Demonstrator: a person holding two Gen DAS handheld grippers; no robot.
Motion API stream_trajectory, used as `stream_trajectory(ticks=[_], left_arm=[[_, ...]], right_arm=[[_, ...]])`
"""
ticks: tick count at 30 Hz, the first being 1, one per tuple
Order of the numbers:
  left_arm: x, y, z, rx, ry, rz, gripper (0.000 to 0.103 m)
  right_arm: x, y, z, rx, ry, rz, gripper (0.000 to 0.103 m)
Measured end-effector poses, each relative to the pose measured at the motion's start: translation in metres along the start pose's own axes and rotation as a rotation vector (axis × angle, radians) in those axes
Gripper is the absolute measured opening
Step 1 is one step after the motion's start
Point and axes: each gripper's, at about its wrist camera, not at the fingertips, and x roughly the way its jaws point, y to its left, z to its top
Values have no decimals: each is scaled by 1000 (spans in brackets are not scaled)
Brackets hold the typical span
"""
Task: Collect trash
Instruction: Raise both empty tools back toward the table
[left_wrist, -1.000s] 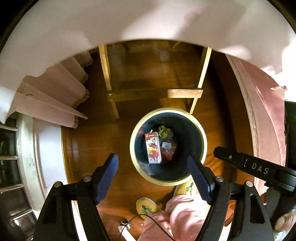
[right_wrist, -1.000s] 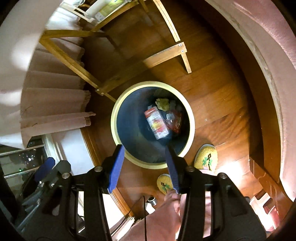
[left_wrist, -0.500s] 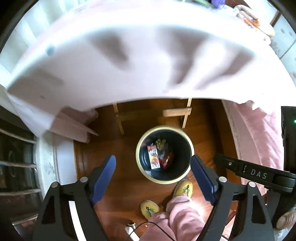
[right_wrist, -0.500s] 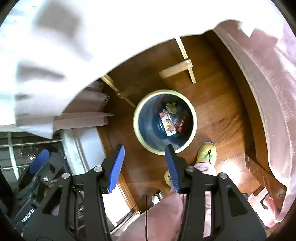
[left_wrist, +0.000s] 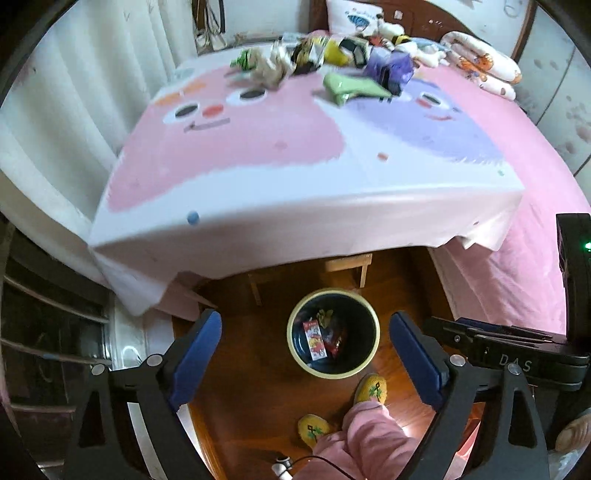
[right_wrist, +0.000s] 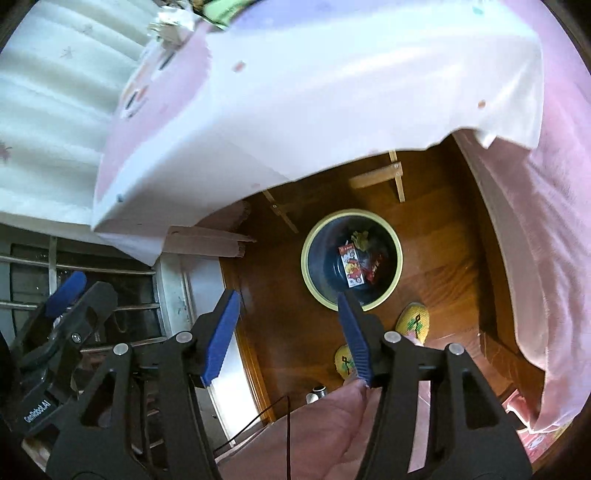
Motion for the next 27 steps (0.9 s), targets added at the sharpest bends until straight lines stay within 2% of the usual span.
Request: stream_trajectory(ticks=[10,22,27], left_arm=[[-55,-4,19,72,-58,-16,94],[-74,-20,67,152,-157,-34,94],[-67,-33,96,196,-177,-29,94]], right_arm=[[-65,12,18,1,-121,-9,54],[-112,3,44,53,-231,5,57],[-116,6,78,51,-255,32,58]])
